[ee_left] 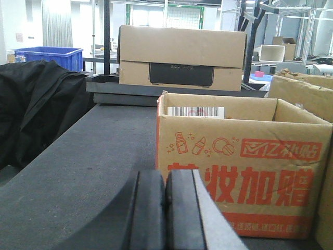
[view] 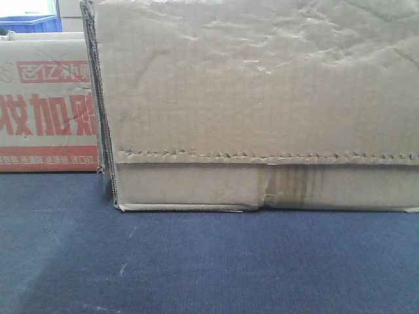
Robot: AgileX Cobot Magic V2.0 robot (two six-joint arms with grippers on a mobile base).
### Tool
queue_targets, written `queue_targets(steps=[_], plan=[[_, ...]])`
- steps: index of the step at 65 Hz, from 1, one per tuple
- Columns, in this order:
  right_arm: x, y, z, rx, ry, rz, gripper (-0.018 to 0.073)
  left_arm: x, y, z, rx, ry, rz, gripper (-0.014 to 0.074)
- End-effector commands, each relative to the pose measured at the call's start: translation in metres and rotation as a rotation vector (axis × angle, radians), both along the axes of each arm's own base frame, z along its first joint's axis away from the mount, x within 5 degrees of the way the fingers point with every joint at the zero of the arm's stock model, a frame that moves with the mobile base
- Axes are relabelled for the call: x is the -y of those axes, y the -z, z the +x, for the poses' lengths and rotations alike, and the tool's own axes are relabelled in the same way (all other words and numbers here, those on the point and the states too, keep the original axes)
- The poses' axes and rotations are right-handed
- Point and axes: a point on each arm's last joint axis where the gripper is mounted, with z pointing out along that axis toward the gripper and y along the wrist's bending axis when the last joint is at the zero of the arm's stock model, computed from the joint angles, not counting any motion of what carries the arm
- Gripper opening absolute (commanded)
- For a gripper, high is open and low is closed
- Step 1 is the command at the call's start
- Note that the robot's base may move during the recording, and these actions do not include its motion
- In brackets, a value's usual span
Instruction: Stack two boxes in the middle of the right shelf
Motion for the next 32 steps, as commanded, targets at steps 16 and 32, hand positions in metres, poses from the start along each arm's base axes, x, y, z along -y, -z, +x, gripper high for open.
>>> queue_targets(steps=[16, 32], plan=[[0.0002, -0.0017, -0.0004, 0.021, 0.003, -0.01, -0.0155, -0.0002, -0.002, -0.0006, 0.019, -0.003, -0.003, -0.0111], [0.0002, -0.0017, -0.0004, 0.021, 0.003, -0.01, -0.0155, -0.0003, -0.0028, -0.0007, 0.028, -0.003, -0.003, -0.0111]])
